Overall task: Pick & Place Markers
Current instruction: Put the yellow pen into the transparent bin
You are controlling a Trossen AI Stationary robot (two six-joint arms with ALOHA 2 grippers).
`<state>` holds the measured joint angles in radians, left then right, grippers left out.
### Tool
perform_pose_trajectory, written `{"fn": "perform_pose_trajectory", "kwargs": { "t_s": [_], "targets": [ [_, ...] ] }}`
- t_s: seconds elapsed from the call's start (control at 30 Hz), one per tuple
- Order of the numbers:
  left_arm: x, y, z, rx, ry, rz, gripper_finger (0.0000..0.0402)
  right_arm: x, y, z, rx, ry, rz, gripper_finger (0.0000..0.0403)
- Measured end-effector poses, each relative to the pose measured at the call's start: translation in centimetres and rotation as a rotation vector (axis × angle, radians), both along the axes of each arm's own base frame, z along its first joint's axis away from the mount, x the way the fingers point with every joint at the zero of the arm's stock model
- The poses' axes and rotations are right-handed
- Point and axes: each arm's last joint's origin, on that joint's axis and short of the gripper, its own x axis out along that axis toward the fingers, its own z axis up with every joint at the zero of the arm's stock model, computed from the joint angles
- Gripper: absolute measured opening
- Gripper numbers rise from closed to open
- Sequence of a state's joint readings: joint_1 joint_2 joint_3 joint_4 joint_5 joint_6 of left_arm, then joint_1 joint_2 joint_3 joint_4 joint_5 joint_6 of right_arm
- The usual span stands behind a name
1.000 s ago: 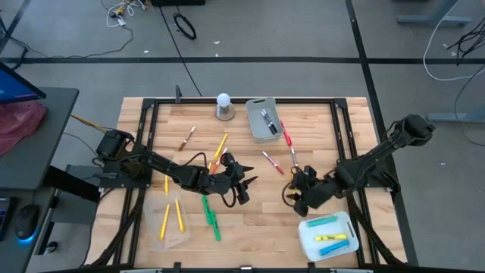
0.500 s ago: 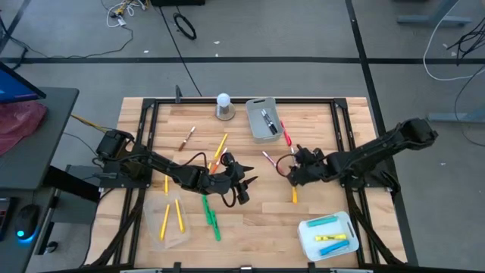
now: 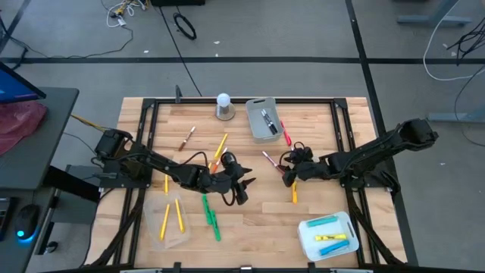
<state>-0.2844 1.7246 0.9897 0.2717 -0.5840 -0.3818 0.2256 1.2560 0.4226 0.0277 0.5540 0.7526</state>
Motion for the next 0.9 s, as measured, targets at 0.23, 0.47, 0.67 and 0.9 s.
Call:
{"fn": "perform_pose_trajectory", "kwargs": {
  "t_s": [0.23,0.47,0.67,0.9],
  "targets": [
    [-4.1,1.3,-0.1,-0.144,0.286,0.194,0.0167,0.0,0.0,-0.1,-0.016,-0.048,0.031,0.0208],
    [-8.0,0.4,-2.3,-0.313,0.576,0.411,0.0167,0.1,0.0,0.0,-0.029,-0.053,0.042,0.0207],
    [-8.6,-1.2,-4.2,-0.417,0.519,0.513,0.0167,0.2,0.1,0.1,-0.042,-0.065,0.054,0.0207],
    [-9.3,-0.7,-7.2,-0.461,0.511,0.602,0.0166,0.4,0.1,0.3,-0.055,-0.080,0.066,0.0207]
  ]
}}
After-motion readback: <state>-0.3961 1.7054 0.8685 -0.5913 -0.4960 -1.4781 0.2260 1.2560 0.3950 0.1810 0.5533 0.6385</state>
